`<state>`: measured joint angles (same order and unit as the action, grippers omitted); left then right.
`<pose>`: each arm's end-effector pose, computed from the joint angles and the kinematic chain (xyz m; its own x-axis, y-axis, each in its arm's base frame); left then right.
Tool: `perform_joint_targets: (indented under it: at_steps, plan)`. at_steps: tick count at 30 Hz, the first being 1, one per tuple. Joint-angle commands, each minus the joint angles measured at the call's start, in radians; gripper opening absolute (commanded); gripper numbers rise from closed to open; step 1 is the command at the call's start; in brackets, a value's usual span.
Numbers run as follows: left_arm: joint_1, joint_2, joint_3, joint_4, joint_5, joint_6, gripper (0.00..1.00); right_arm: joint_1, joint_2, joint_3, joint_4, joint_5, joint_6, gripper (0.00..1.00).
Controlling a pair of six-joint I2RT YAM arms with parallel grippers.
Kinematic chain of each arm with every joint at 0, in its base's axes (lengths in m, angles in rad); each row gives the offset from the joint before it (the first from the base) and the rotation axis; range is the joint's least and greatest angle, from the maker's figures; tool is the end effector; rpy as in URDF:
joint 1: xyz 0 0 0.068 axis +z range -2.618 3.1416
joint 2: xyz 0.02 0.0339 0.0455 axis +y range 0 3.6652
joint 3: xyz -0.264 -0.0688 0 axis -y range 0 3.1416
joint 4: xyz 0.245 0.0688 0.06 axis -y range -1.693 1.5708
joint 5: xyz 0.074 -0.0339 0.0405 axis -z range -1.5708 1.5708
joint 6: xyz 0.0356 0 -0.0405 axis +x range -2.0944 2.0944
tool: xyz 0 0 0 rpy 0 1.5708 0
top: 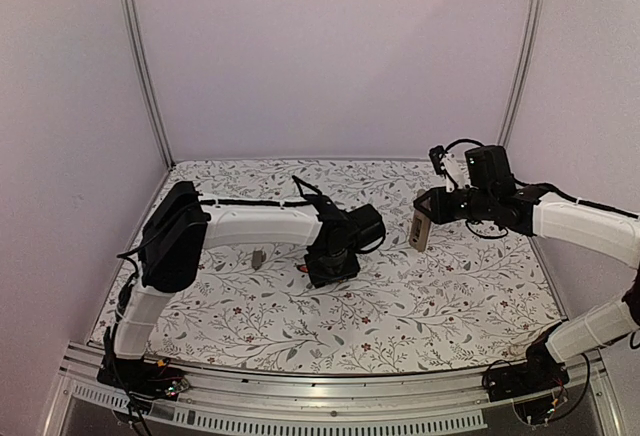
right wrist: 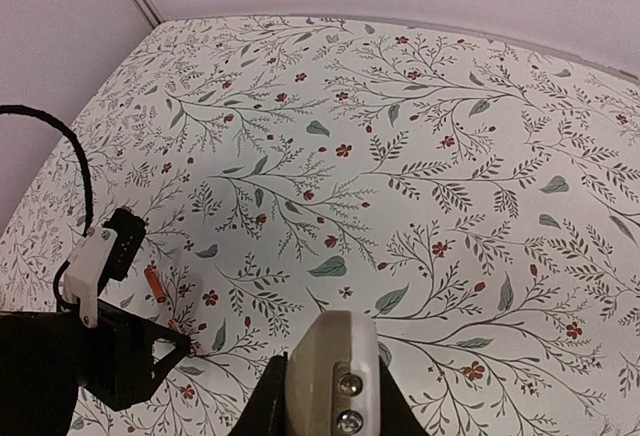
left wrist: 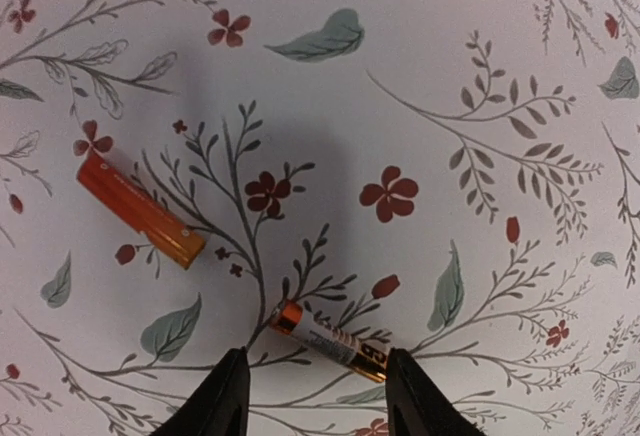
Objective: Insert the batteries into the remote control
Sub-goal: Pick up the battery from the center of the board.
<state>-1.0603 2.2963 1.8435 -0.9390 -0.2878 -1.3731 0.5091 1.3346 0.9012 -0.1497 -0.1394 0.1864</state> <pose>0.2341 -0.3973 0.1514 -0.8905 -0.3340 -0.3088 -0.3120 0.9425 -0.1197 0.2569 0.1491 0.2616 -0.5807 -0.1139 -0.8061 -0.4847 0.8439 0.2299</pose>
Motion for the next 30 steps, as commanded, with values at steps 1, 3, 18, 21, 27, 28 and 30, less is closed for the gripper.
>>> perform_joint_targets:
  at_steps: [1,3,18,21,27,28,30]
  plan:
    - [0.016,0.04,0.037,-0.047,0.013,-0.017,0.46,-0.009,-0.034,-0.011,0.007,0.007,-0.003,0.0]
    - [0.018,0.054,0.045,-0.047,0.024,-0.016,0.45,-0.01,-0.038,-0.012,0.008,0.006,-0.003,0.0]
    - [0.011,0.127,0.102,0.01,0.122,0.148,0.0,-0.021,-0.034,-0.014,0.009,-0.023,0.007,0.0]
    - [0.01,0.117,0.082,0.021,0.135,0.221,0.0,-0.028,-0.038,-0.017,0.011,-0.054,0.014,0.0]
    - [-0.004,0.082,0.009,0.022,0.127,0.424,0.0,-0.036,-0.052,-0.025,0.011,-0.11,0.04,0.0]
    - [-0.007,0.083,0.005,0.014,0.117,0.453,0.0,-0.037,-0.053,-0.026,0.012,-0.115,0.042,0.0]
    - [-0.007,0.089,0.007,-0.004,0.122,0.504,0.02,-0.039,-0.058,-0.025,0.013,-0.124,0.048,0.0]
